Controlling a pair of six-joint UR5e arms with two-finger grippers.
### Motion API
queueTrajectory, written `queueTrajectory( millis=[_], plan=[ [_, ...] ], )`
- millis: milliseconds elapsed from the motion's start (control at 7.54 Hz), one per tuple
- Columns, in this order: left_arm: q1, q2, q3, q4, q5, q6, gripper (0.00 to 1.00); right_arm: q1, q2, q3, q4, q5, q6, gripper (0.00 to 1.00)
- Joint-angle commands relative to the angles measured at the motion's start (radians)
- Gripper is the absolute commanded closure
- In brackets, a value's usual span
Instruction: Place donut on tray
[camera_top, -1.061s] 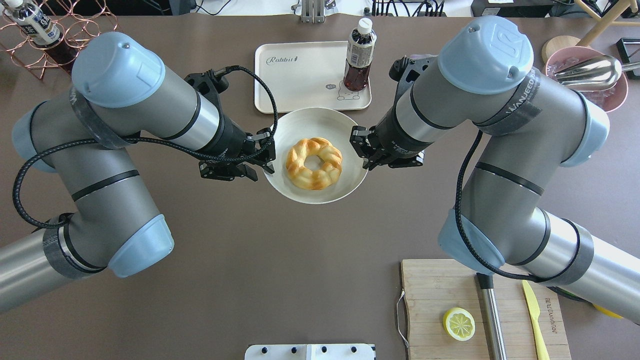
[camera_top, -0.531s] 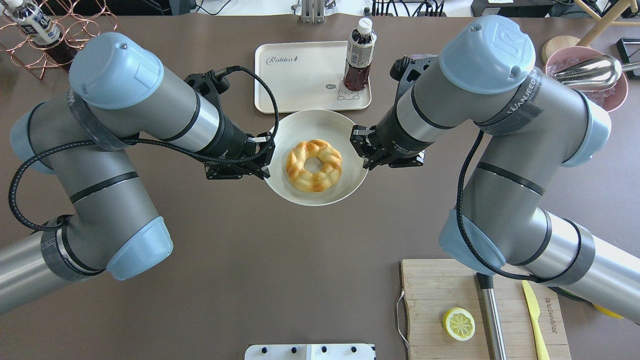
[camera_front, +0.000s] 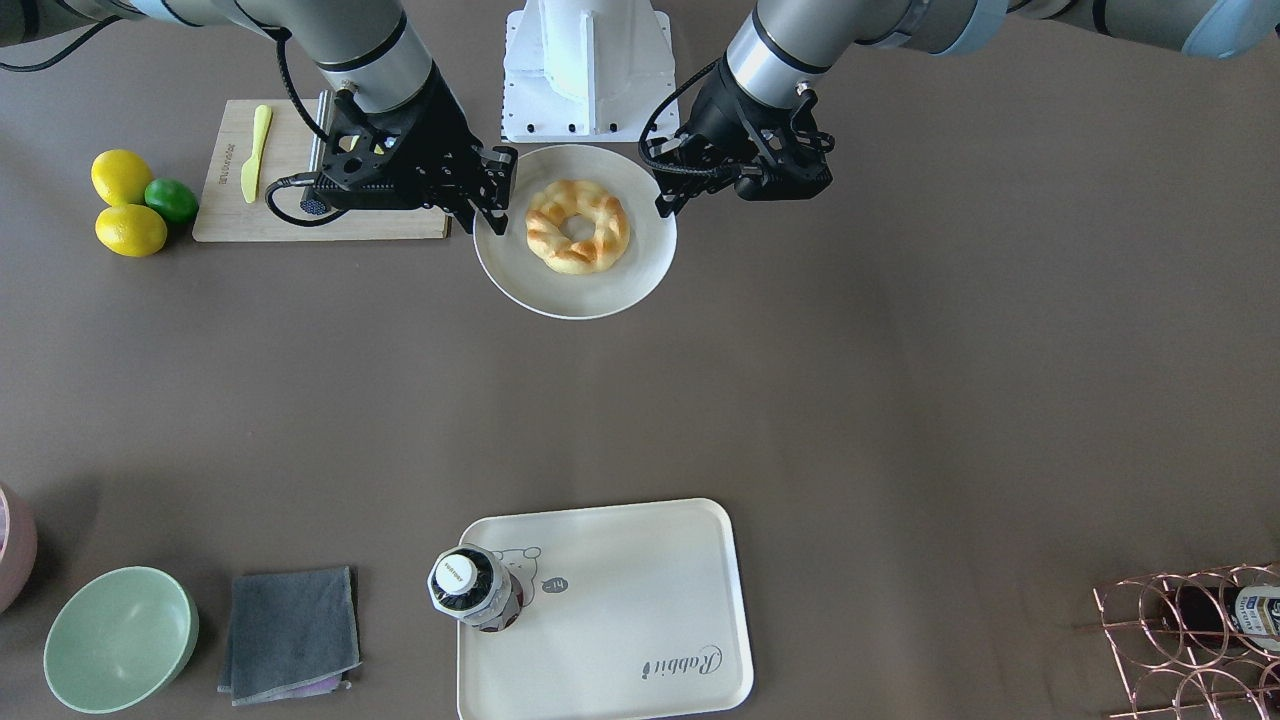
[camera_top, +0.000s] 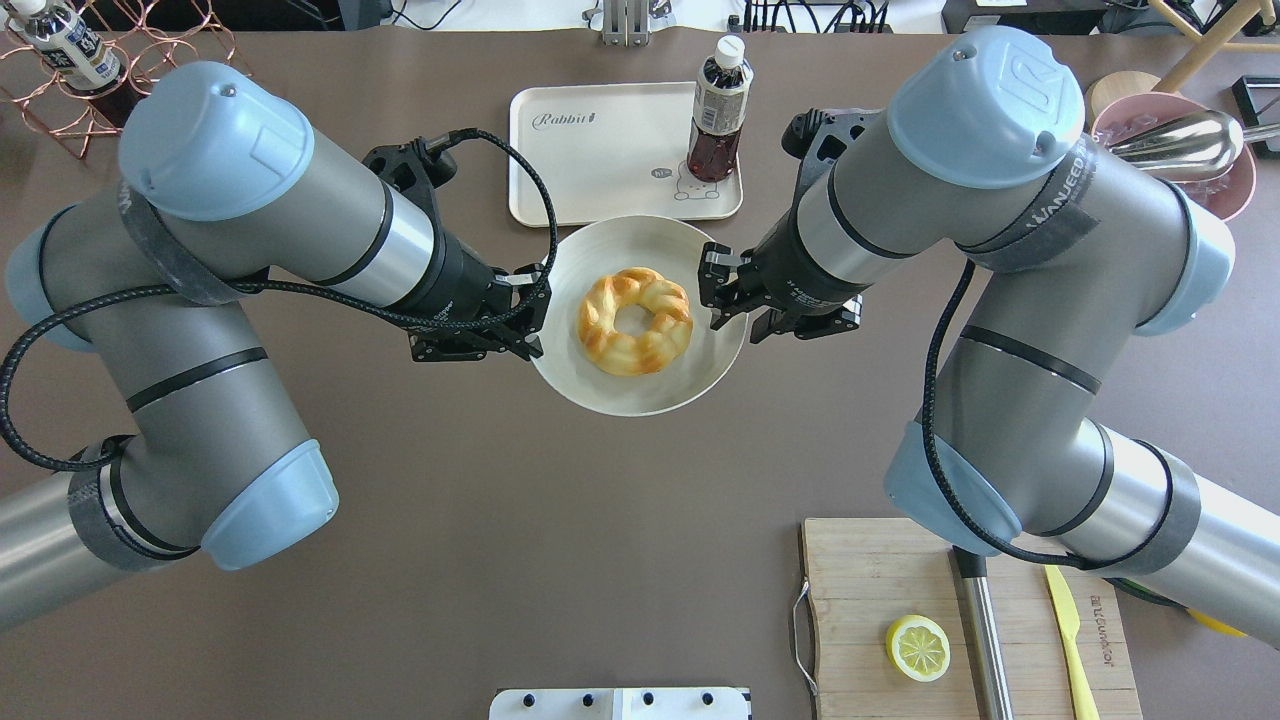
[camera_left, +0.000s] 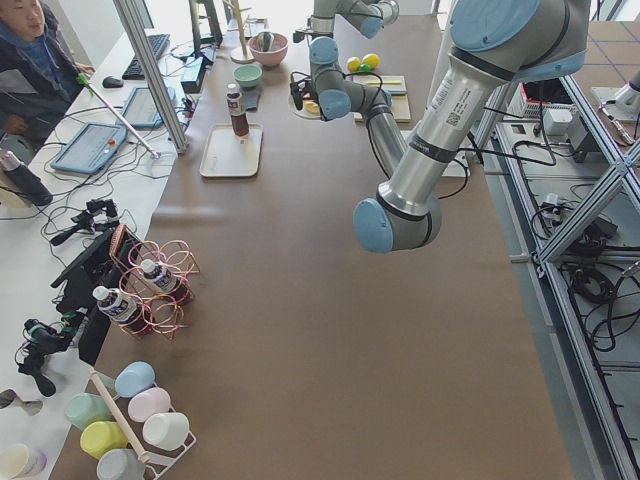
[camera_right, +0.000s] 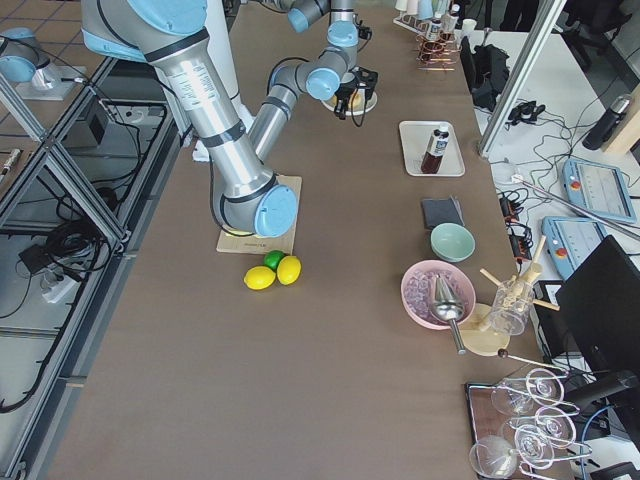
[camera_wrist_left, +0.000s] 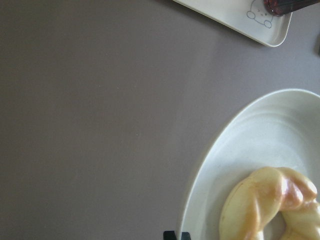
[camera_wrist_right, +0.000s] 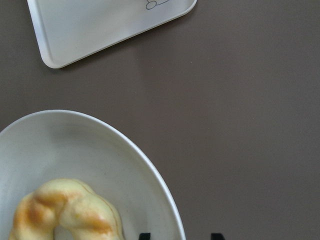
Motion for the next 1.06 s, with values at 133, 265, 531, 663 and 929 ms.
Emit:
queueTrajectory(
  millis=[133,265,531,663,929],
  plan=[
    [-0.015,0.0,0.025,-0.002,-0.002,0.021,1.0,0.049,-0.053,0.048,-0.001,0.015,-0.003,0.0],
    [-0.043,-0.002,0.057,-0.005,-0.003,0.066,1.0,0.075,-0.094,0.071,-0.001,0.025,-0.009,0.0],
    [-0.139,-0.006,0.216,-0.135,-0.005,0.098,1.0,0.146,-0.192,0.1,0.003,0.079,-0.103,0.0],
    [-0.169,-0.026,0.335,-0.243,-0.005,0.096,1.0,0.197,-0.244,0.1,0.006,0.11,-0.198,0.0],
    [-0.204,-0.148,0.596,-0.363,0.005,0.096,1.0,0.297,-0.368,0.097,0.011,0.143,-0.446,0.0]
  ],
)
